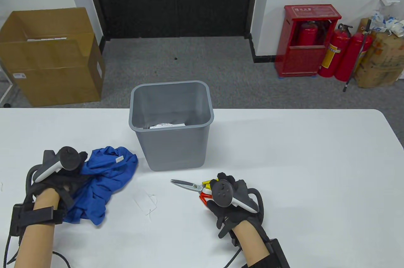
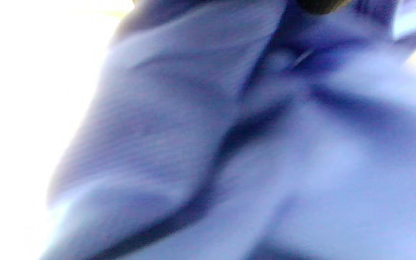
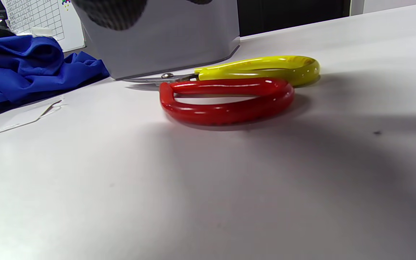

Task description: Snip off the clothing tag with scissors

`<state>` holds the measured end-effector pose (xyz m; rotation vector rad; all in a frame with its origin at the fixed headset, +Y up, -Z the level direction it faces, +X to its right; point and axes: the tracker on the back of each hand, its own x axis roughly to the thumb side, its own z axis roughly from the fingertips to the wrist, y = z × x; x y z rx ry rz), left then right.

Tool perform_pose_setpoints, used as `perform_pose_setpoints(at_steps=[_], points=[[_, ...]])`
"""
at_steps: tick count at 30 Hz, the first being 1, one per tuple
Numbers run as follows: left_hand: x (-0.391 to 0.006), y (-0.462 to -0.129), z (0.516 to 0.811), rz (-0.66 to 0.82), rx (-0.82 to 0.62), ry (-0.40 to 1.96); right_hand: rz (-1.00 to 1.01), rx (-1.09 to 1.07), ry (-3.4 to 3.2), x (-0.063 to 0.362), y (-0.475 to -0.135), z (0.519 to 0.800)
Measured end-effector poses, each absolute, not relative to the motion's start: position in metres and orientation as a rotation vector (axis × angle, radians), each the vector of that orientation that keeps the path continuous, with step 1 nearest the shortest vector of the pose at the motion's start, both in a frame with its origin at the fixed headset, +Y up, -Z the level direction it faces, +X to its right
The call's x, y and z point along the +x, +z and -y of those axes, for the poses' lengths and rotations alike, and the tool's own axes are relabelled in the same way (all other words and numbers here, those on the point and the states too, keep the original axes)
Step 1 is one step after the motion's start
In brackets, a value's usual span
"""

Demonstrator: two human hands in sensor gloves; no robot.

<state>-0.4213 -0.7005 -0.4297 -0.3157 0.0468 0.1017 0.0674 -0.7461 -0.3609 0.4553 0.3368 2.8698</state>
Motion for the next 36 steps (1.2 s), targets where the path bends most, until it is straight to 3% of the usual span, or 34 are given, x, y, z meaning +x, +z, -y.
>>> perform_pose_setpoints(at_steps=[5, 8, 11, 16, 23, 36], points=[[-0.371, -0.412, 0.663, 0.125, -0.154, 0.12, -0.334, 0.464, 2.88, 0.066, -0.361, 0.747], [-0.331, -0.404, 0.658, 0.227, -0.137, 0.027, -0.334, 0.464, 2.883, 0.066, -0.361, 0.746], [-0.286, -0.397, 0.669, 0.341, -0.162, -0.106, -0.323, 0.457, 2.875, 0.068, -0.36, 0.745], [-0.233, -0.395, 0.715, 0.461, -0.333, -0.272, -0.334, 0.454, 2.868, 0.069, -0.359, 0.746], [-0.214, -0.404, 0.756, 0.453, -0.469, -0.376, -0.358, 0.5, 2.896, 0.063, -0.359, 0.748], [-0.208, -0.4, 0.758, 0.463, -0.382, -0.309, -0.367, 0.529, 2.919, 0.058, -0.36, 0.751]])
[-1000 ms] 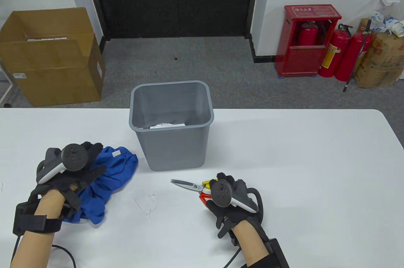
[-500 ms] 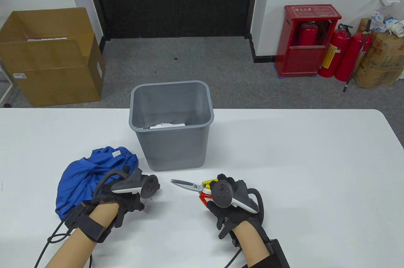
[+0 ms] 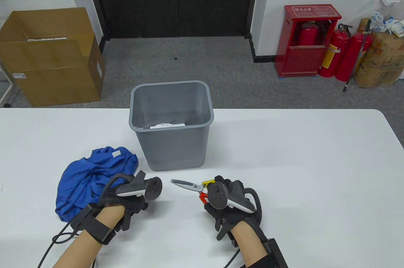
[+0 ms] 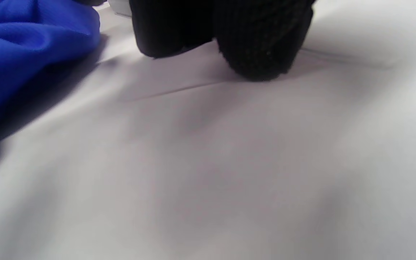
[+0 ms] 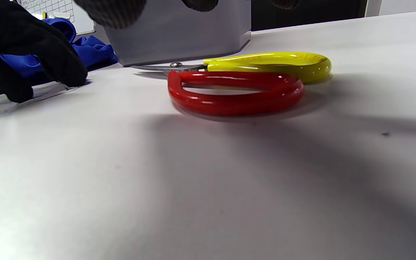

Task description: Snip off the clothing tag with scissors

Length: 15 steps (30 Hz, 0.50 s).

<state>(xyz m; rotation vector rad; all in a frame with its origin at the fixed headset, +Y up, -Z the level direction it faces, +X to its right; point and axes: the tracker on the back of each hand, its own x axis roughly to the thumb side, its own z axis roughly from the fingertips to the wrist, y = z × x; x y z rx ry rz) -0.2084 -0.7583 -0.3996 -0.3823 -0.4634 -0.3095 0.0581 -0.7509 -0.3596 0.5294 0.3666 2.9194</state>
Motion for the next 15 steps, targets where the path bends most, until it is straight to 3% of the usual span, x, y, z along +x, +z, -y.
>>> perform_pose_setpoints(at_steps=[8, 15], points=[[-0.213, -0.409, 0.759, 0.401, -0.436, -0.275, -0.379, 0.531, 2.918, 0.058, -0.358, 0.751], [-0.218, -0.41, 0.757, 0.414, -0.371, -0.222, -0.37, 0.528, 2.904, 0.06, -0.359, 0.751]])
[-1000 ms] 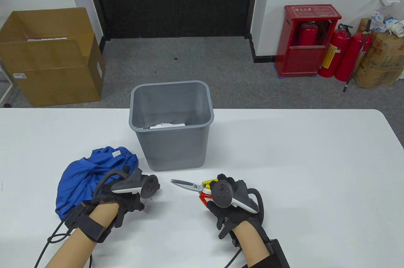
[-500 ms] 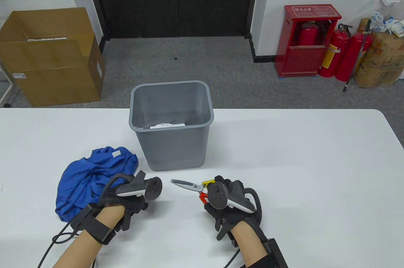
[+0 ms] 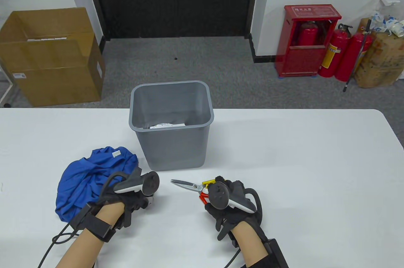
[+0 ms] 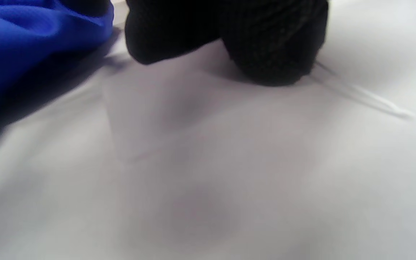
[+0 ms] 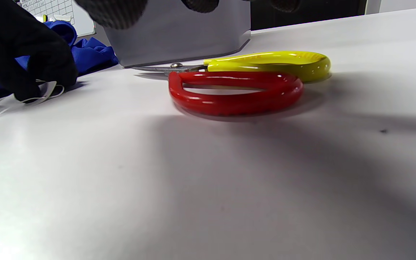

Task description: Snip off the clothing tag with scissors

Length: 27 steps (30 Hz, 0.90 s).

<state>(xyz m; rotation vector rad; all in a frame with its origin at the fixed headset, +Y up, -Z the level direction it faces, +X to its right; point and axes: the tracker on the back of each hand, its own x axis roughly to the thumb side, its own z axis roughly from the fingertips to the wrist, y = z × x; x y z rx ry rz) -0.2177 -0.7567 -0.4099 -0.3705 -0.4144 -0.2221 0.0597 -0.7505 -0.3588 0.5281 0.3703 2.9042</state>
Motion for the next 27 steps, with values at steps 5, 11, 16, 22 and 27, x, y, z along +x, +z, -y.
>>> perform_pose_setpoints(at_steps=[5, 11, 16, 22, 27], points=[[-0.22, -0.407, 0.742, 0.443, -0.386, -0.163, -0.37, 0.537, 2.905, 0.059, -0.359, 0.751], [-0.228, -0.398, 0.677, 0.416, -0.284, -0.008, -0.377, 0.548, 2.913, 0.058, -0.358, 0.751], [-0.24, -0.394, 0.598, 0.366, -0.149, 0.252, -0.383, 0.564, 2.914, 0.055, -0.357, 0.752], [-0.24, -0.4, 0.511, 0.277, 0.056, 0.368, -0.403, 0.585, 2.928, 0.05, -0.356, 0.756], [-0.222, -0.42, 0.479, 0.167, 0.159, 0.331, -0.394, 0.6, 2.96, 0.047, -0.355, 0.755]])
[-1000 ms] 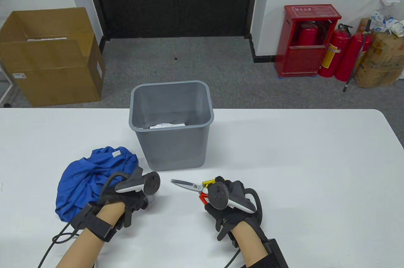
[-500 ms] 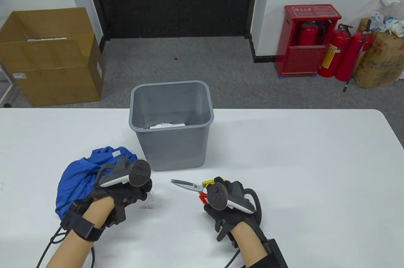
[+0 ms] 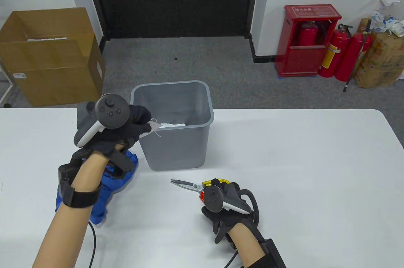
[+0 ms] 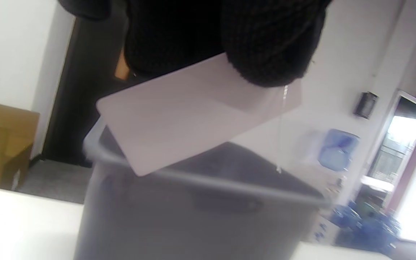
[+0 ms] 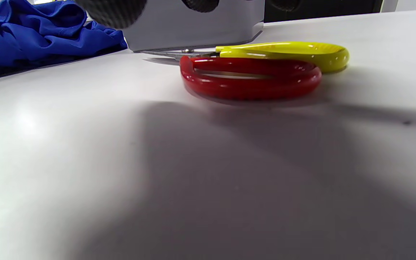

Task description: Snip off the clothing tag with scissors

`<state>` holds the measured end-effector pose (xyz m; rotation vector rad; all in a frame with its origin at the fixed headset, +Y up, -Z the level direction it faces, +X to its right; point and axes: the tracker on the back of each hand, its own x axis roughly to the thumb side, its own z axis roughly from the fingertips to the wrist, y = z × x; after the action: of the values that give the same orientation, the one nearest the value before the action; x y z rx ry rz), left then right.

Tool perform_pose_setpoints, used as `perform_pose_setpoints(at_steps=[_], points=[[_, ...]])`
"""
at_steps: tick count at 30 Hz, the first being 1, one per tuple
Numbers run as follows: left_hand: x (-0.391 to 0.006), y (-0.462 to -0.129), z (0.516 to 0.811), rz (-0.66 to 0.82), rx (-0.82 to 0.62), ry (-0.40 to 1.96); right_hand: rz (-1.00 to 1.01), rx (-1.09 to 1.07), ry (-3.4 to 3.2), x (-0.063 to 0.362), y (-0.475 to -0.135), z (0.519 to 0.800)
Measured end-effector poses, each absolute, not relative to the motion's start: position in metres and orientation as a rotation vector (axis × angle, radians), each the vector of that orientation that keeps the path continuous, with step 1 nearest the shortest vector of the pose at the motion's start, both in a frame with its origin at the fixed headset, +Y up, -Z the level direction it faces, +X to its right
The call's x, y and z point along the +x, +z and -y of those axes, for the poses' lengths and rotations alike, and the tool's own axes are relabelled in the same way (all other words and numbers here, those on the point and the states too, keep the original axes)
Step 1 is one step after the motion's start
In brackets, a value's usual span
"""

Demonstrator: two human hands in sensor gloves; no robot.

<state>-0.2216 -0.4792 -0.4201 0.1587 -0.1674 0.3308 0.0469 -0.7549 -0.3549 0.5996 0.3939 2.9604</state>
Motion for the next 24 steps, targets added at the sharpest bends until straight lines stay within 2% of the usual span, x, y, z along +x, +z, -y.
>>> perform_pose_setpoints(at_steps=[6, 13, 19, 24], points=[[-0.189, -0.451, 0.483, 0.1, 0.246, 0.217, -0.373, 0.605, 2.954, 0.047, -0.354, 0.752], [-0.174, -0.477, 0.511, 0.046, 0.165, 0.09, -0.38, 0.607, 2.955, 0.049, -0.355, 0.75], [-0.173, -0.479, 0.516, 0.046, 0.161, 0.104, -0.388, 0.613, 2.96, 0.048, -0.356, 0.75], [-0.174, -0.465, 0.509, 0.083, 0.191, 0.091, -0.39, 0.621, 2.962, 0.048, -0.355, 0.75]])
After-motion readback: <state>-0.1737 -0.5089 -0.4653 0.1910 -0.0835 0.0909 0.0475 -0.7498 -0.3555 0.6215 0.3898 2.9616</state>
